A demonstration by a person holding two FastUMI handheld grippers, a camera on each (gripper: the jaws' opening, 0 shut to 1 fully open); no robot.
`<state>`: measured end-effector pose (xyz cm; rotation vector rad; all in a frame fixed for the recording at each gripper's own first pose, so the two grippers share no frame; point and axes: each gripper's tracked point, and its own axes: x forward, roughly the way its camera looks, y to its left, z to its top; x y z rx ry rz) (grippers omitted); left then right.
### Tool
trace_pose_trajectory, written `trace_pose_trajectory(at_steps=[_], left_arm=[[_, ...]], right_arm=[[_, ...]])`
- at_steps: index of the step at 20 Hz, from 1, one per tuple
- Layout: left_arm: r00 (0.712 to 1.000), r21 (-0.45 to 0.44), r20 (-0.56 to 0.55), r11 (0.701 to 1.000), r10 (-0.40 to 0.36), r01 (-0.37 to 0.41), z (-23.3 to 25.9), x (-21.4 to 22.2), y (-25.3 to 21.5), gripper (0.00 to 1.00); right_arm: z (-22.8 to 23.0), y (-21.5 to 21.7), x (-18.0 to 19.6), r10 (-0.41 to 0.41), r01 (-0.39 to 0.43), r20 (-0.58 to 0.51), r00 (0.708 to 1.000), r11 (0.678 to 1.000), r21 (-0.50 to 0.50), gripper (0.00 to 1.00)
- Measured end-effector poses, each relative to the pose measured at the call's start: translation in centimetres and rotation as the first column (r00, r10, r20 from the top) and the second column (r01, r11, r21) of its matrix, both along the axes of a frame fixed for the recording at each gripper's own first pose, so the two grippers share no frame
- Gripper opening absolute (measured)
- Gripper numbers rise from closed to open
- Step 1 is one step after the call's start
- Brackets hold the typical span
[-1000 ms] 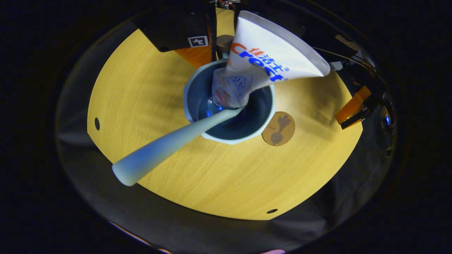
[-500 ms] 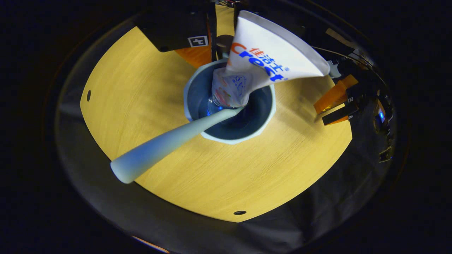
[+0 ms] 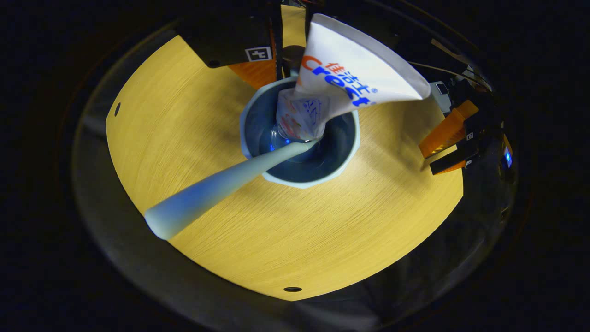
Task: Put the toothbrush and toothpaste on the desktop into the cup, then pick up the cup and place it on the coaster on the desktop.
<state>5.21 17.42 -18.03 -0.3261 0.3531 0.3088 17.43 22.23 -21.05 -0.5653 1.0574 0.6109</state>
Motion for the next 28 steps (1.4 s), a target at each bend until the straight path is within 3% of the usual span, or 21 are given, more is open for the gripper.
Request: trace_pose_trajectory(at_steps=[4,6,11,18,21,28], left_arm=[[1.0,0.028,-0.003,1.0,0.013,-0.013,0.2,0.0,0.4,0.95],[1.0,0.039,-0.005,0.999,0.009,-0.009,0.2,-0.2,0.4,0.95],[1.0,0.044,-0.001,0.999,-0.024,0.024,0.6,-0.1,-0.5,0.95],[0.993,0.112,0.004,0.987,-0.117,0.116,2.7,1.3,-5.6,0.95],[0.985,0.145,0.009,0.975,-0.171,0.168,3.6,1.9,-8.4,0.95],[0.965,0.212,-0.029,0.942,-0.262,0.262,5.3,2.7,-12.7,0.95]], right_arm=[[0.3,1.1,-0.4,0.013,-0.013,0.01,1.0,1.0,-0.015,0.22],[1.2,0.7,-0.8,0.018,-0.018,0.012,1.0,1.0,0.009,0.26],[5.2,0.2,-1.5,-0.014,0.002,0.079,0.997,0.989,0.148,0.94],[10.0,-7.4,-4.2,-0.198,0.134,0.205,0.958,0.948,0.29,0.98],[10.6,-10.8,-5.8,-0.337,0.238,0.205,0.919,0.888,0.393,0.97],[10.4,-17.5,-10.1,-0.595,0.372,0.193,0.78,0.689,0.622,0.99]])
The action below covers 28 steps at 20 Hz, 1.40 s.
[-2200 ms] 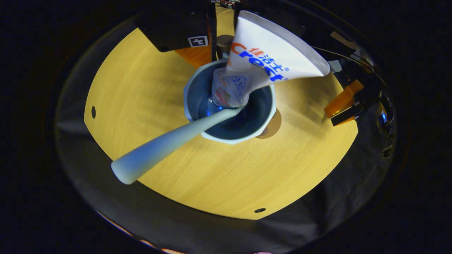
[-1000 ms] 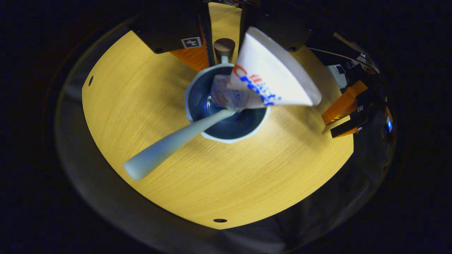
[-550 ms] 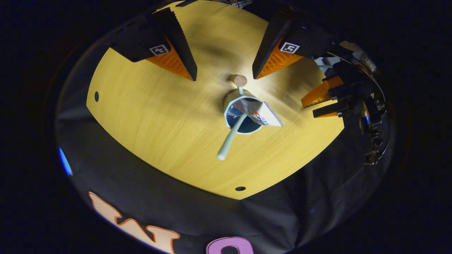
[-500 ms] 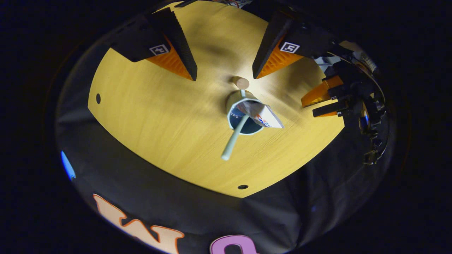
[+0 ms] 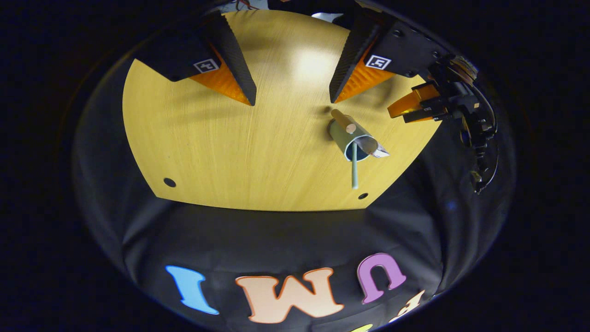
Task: Put the toothbrush and toothpaste on the desktop into the cup, then pick up the cup and place it on the coaster on the desktop.
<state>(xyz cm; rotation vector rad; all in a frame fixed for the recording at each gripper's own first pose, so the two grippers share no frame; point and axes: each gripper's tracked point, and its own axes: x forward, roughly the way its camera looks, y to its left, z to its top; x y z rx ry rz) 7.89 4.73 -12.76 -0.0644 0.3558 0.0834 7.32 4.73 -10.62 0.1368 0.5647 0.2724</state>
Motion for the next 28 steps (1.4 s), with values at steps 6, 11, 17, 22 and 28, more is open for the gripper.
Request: trace_pose_trajectory(at_steps=[6,11,17,22,28], left_arm=[[0.999,0.022,-0.012,0.999,-0.046,0.046,2.2,1.3,-2.3,0.94],[0.987,0.085,-0.029,0.983,-0.161,0.163,2.8,2.2,-5.5,0.95],[0.939,0.06,-0.051,0.938,-0.339,0.342,2.6,2.0,-11.0,0.95],[0.833,0.133,-0.092,0.823,-0.545,0.553,1.6,2.1,-18.0,0.95],[0.781,0.199,-0.007,0.765,-0.624,0.613,3.4,1.2,-29.6,0.94]], right_arm=[[-1.0,-1.7,-0.9,-0.126,0.122,0.031,0.991,0.986,0.114,0.99],[1.7,-3.0,-0.4,-0.21,0.183,0.108,0.972,0.959,0.217,0.99],[5.3,-5.3,-1.1,-0.355,0.266,0.194,0.914,0.889,0.373,0.99],[5.9,-11.7,-4.7,-0.56,0.405,0.24,0.793,0.779,0.479,0.94],[4.1,-25.5,-11.1,-0.708,0.492,0.294,0.642,0.675,0.549,0.98]])
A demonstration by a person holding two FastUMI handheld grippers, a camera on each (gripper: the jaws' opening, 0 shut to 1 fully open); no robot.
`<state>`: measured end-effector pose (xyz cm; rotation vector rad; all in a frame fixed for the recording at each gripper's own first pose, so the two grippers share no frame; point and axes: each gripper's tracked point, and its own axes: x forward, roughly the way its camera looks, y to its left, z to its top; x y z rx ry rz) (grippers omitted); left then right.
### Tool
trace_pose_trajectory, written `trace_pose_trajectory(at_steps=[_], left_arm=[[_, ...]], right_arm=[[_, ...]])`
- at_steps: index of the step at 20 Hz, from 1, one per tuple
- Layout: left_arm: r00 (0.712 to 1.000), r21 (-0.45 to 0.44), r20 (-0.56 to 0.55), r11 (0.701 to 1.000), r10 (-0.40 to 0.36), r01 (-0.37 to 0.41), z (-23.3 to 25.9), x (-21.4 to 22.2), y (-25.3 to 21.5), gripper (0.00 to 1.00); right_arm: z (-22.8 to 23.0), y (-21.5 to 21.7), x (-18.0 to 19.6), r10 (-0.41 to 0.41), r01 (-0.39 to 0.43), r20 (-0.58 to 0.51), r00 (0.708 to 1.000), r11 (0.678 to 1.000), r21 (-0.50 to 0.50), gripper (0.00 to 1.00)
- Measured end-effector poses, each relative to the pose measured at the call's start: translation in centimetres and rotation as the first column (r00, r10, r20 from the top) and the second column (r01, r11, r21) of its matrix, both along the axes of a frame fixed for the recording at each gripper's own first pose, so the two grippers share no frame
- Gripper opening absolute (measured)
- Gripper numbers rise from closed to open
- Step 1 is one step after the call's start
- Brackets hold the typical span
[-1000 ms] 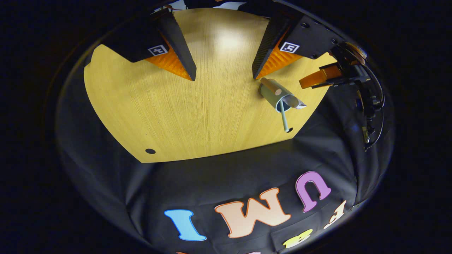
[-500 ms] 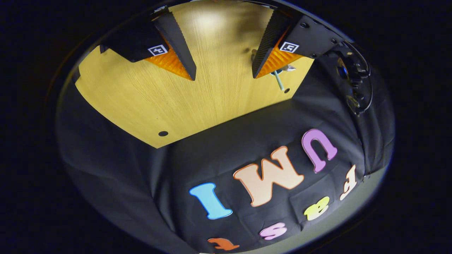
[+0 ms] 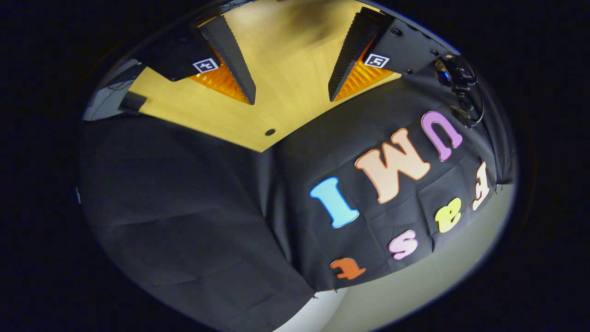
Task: Put the toothbrush and toothpaste on the desktop into the cup, then pick up the cup and place it on the coaster on the desktop.
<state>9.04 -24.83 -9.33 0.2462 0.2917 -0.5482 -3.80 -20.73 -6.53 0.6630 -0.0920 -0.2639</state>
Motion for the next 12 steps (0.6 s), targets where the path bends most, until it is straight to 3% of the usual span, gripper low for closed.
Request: trace_pose_trajectory(at_steps=[5,9,12], left_arm=[[0.998,-0.033,0.021,0.998,0.055,-0.054,-2.5,-1.3,-9.5,0.95],[0.999,-0.047,-0.01,0.998,0.043,-0.044,-4.7,-3.2,-15.9,0.95],[1.0,-0.025,-0.004,0.999,0.026,-0.026,-5.3,-4.1,-18.0,0.94]], right_arm=[[-2.5,-11.5,-4.3,-0.001,0.001,0.013,1.0,0.999,-0.044,0.98],[-4.5,-16.7,-6.3,-0.004,0.003,-0.02,1.0,0.999,-0.045,0.98],[-5.2,-18.3,-7.5,-0.022,0.022,-0.013,1.0,0.999,-0.035,0.98]])
